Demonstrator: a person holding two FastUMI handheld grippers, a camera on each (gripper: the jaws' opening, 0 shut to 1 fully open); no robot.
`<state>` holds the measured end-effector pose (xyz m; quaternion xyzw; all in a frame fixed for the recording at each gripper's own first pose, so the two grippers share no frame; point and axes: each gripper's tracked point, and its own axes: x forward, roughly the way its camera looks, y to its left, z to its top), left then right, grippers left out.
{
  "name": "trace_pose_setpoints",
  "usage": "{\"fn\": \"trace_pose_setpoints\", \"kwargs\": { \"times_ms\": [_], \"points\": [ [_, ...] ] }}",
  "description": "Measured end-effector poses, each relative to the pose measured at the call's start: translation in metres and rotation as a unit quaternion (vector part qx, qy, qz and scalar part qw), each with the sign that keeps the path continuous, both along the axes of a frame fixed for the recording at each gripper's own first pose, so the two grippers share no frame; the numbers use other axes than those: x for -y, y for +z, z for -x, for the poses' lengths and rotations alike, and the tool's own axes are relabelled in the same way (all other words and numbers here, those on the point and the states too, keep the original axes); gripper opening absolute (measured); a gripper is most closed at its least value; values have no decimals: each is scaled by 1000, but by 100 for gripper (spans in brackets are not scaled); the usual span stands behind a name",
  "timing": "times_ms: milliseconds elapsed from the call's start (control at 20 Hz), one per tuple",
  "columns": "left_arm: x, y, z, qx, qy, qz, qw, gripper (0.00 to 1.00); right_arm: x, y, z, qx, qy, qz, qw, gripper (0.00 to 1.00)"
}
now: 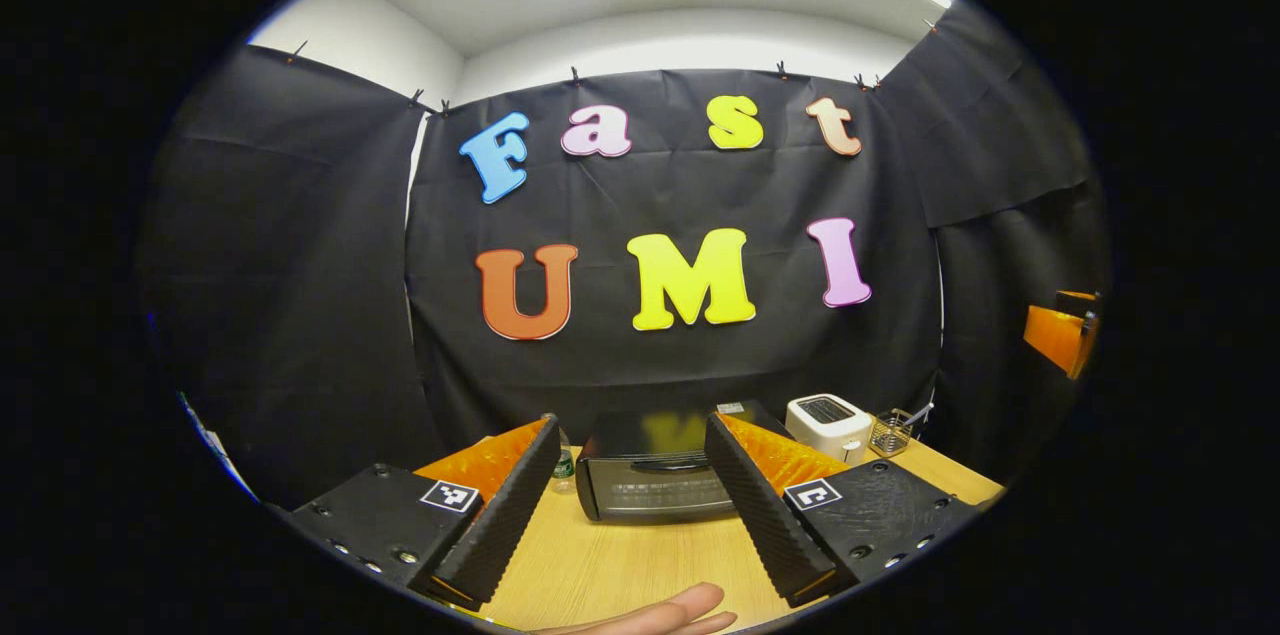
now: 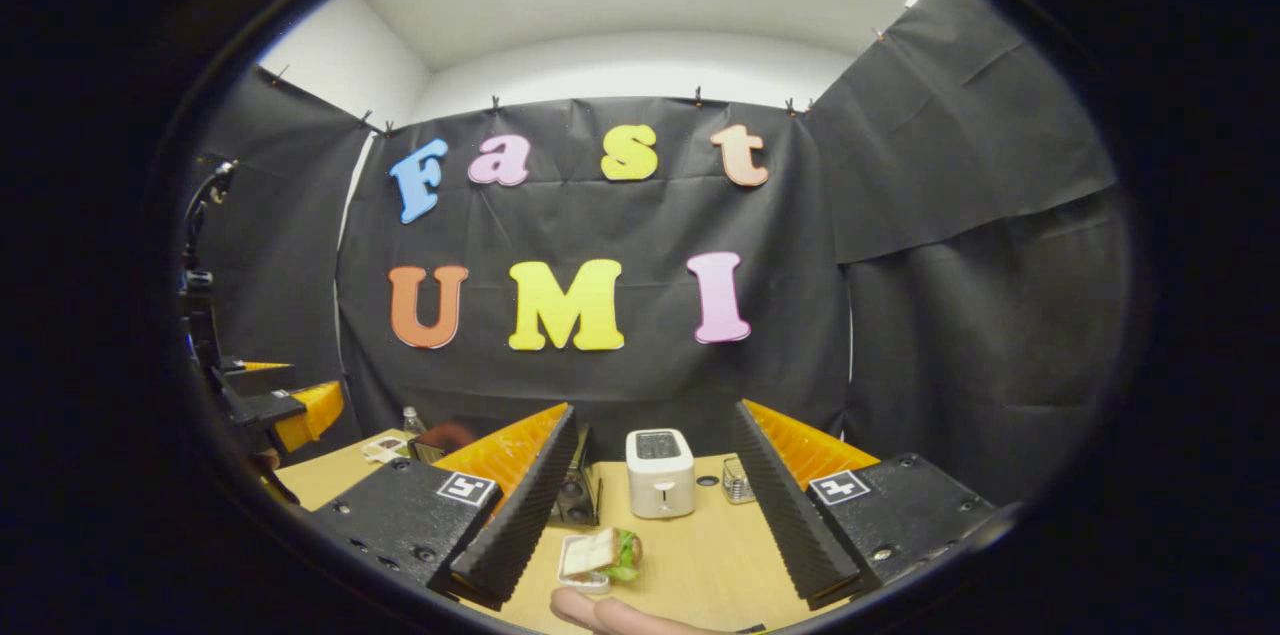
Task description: Open the electric oven with the left hand, put the food in, and close the electric oven.
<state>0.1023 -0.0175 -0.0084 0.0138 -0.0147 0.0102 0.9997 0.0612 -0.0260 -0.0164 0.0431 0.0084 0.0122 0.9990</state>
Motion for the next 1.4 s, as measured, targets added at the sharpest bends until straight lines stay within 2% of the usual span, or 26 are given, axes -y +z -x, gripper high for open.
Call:
{"fn": "trace_pose_setpoints", "kwargs": {
  "times_ms": [250,450,550,650,850,1100,1200,1250,1400],
  "points": [
    [23,-35,-74,-34,-15,18,999,95,23,-20,-18,-11,-25,2,1000,99],
    [35,-91,-139,-111,-20,-13,994,95,28,-42,-28,-22,-18,-7,1000,99],
    [38,-108,-164,-134,-19,-21,991,96,30,-50,-33,-28,-16,-4,999,99],
    [48,-127,-184,-154,-34,-22,987,95,34,-55,-36,-30,-19,0,999,99],
    [52,-160,-208,-202,-37,0,979,95,40,-58,-38,-22,-21,-5,1000,99],
    [51,-187,-223,-237,-39,25,971,95,50,-65,-38,-18,-32,-2,999,99],
    [54,-184,-227,-232,-51,19,971,100,51,-69,-39,-21,-31,-5,999,99],
    [54,-185,-223,-234,-51,19,971,96,53,-71,-39,-22,-33,-5,999,99],
    [53,-185,-222,-235,-50,25,970,98,55,-71,-38,-25,-38,-5,999,99]
  ]
}}
